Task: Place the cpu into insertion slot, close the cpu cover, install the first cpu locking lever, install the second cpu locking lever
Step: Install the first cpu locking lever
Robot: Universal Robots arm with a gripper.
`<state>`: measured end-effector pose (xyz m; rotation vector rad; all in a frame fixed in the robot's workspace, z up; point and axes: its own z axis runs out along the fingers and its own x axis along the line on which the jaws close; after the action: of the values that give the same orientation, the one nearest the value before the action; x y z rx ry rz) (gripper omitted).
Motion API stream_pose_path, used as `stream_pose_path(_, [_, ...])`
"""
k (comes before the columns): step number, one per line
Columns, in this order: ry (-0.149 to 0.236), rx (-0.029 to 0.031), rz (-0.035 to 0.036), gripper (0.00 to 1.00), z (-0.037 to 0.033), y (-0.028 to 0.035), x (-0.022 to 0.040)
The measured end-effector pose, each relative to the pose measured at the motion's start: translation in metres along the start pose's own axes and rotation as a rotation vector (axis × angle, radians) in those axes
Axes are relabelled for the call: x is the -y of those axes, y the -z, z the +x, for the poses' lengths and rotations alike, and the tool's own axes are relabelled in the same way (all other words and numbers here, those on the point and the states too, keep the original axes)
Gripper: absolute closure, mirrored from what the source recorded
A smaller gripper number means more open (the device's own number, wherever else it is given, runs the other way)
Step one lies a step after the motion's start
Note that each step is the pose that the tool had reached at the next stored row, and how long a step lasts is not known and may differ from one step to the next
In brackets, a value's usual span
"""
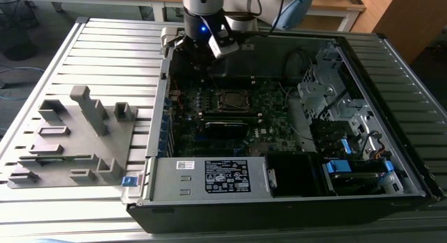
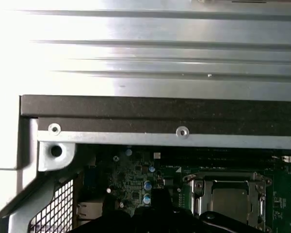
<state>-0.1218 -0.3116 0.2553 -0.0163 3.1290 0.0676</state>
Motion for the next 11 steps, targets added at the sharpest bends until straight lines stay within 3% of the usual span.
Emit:
stream_pose_path(2, [0.0,0.0002,-0.0117,0.89,0.0,-0.0003,0.0])
stream_pose_path(5, [0.0,0.0003,-0.0347,0.89,0.0,-0.0003,0.0])
stream_pose_path(11, [-0.001,0.0006,-0.0427,0.89,-0.0048,-0.0004,0.0])
